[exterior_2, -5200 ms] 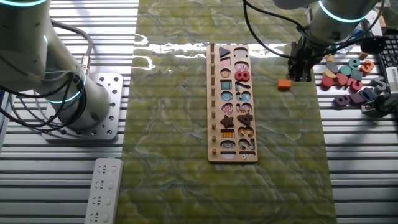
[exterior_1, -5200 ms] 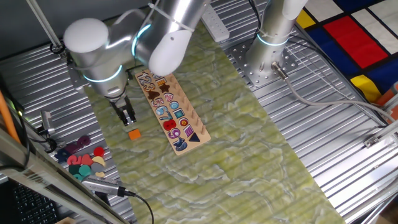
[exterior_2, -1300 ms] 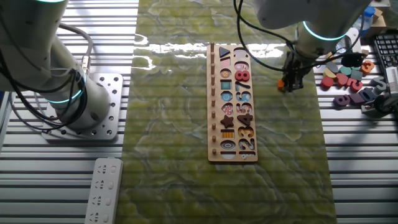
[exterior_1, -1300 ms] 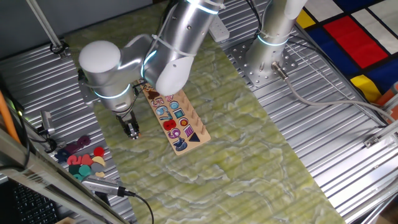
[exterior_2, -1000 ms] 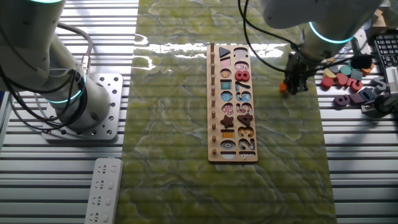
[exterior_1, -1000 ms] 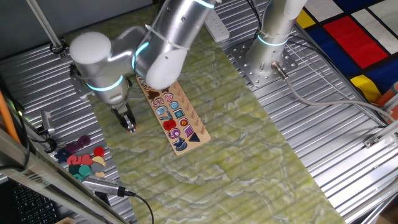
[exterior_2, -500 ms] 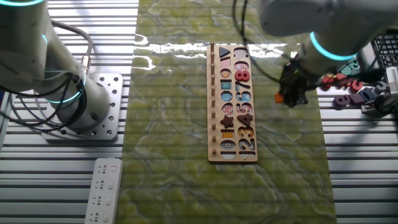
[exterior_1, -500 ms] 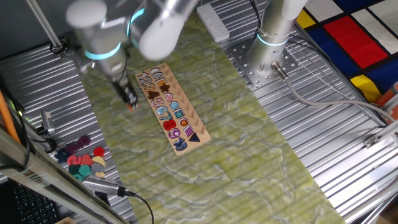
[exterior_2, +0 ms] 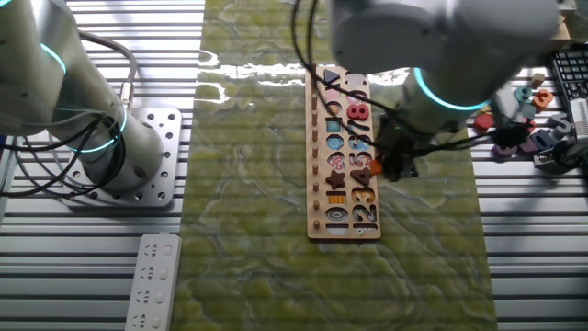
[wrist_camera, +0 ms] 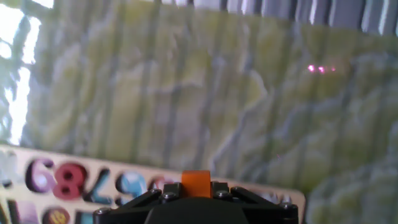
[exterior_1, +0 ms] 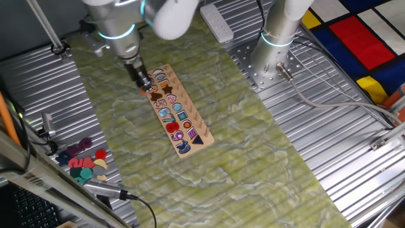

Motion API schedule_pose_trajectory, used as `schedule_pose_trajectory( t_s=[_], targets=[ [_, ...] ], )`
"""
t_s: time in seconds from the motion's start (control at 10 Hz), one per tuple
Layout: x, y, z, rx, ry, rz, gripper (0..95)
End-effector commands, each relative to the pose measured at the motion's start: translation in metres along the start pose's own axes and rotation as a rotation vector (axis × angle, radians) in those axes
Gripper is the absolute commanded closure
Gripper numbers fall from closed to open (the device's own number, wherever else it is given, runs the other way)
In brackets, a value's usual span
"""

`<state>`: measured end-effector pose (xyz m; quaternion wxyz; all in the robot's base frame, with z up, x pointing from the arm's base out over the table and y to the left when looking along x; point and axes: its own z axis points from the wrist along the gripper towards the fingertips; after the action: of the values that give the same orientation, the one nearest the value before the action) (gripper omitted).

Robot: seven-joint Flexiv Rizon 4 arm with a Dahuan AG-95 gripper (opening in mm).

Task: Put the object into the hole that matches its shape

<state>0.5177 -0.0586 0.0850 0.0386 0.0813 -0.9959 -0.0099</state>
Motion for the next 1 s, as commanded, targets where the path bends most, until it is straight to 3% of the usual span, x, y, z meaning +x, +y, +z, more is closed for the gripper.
schedule_pose_trajectory(
  t_s=[0.1, 0.3, 0.7, 1.0],
  targets=[
    [0.015, -0.008, -0.001, 0.003, -0.003, 0.019, 95.0],
    [0.027, -0.018, 0.002, 0.001, -0.009, 0.040, 95.0],
    [0.023, -0.018, 0.011, 0.018, 0.003, 0.039, 95.0],
    [0.023, -0.018, 0.011, 0.014, -0.011, 0.002, 95.0]
  ],
)
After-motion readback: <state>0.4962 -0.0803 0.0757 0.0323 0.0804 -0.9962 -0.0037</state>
